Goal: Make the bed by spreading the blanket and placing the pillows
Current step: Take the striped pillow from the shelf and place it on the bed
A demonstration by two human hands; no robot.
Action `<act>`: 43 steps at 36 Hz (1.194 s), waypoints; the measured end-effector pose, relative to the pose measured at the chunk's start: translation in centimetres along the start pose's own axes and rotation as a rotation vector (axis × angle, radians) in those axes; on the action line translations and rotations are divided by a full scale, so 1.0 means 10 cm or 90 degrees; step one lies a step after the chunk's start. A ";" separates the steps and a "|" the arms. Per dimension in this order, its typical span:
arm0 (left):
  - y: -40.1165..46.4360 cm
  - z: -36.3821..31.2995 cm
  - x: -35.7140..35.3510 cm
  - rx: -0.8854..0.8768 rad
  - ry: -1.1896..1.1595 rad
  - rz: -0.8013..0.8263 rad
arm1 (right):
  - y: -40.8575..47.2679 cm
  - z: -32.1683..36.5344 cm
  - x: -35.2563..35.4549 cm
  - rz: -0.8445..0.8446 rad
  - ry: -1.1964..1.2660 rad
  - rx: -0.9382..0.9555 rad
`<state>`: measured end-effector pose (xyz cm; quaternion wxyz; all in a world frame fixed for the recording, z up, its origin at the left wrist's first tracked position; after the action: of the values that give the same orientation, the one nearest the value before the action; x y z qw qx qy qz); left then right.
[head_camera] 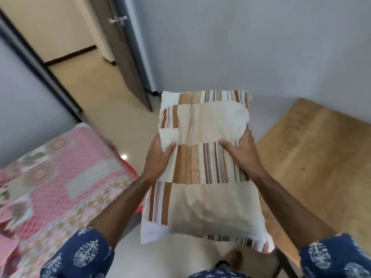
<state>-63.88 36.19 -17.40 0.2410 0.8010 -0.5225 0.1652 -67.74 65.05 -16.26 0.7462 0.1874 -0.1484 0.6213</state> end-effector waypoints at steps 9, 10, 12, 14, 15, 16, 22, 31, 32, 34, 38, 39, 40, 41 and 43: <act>-1.00 0.94 2.57 0.088 0.008 -0.237 | -1.21 1.47 -1.88 0.246 0.108 0.150; -1.12 1.03 2.81 0.105 0.014 -0.255 | -1.36 1.61 -2.08 0.276 0.112 0.163; -1.37 1.23 3.28 0.131 0.032 -0.294 | -1.65 1.88 -2.46 0.327 0.107 0.188; -1.65 1.46 3.72 0.161 0.038 -0.336 | -1.96 2.12 -2.86 0.380 0.095 0.207; -1.80 1.57 3.94 0.180 0.035 -0.360 | -2.11 2.23 -3.07 0.408 0.089 0.215; -1.95 1.67 4.14 0.199 0.036 -0.386 | -2.27 2.34 -3.28 0.435 0.087 0.226; -2.77 2.21 5.22 0.266 0.058 -0.516 | -3.29 3.03 -4.39 0.556 0.105 0.297; -3.72 2.89 6.84 0.383 0.127 -0.634 | -4.84 3.92 -6.12 0.737 0.152 0.328; -3.81 2.97 7.02 0.397 0.134 -0.640 | -5.02 4.02 -6.28 0.754 0.157 0.329; -3.99 3.09 7.38 0.419 0.146 -0.663 | -5.38 4.23 -6.59 0.790 0.158 0.336; -4.32 3.31 8.02 0.470 0.168 -0.697 | -6.05 4.59 -7.17 0.843 0.149 0.351; -4.40 3.37 8.16 0.481 0.176 -0.705 | -6.21 4.66 -7.29 0.853 0.141 0.351; -4.48 3.43 8.30 0.487 0.179 -0.714 | -6.37 4.73 -7.41 0.862 0.130 0.353; -4.55 3.50 8.44 0.486 0.178 -0.722 | -6.52 4.79 -7.55 0.872 0.121 0.353; -4.70 3.68 8.73 0.495 0.175 -0.730 | -6.83 4.93 -7.80 0.898 0.115 0.354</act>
<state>14.51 -34.62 -12.80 0.0502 0.9500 0.1140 0.2863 -14.36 -36.55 -14.52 0.1069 0.1778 -0.0095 0.9782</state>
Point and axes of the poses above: each hand's wrist, its own y-axis towards the middle knuckle, its own x-axis out of the back of the hand, z = x × y, the point moved 3 cm from there along y, towards the middle knuckle, and after that the axes turned 7 degrees about -z, right-handed, at the moved point
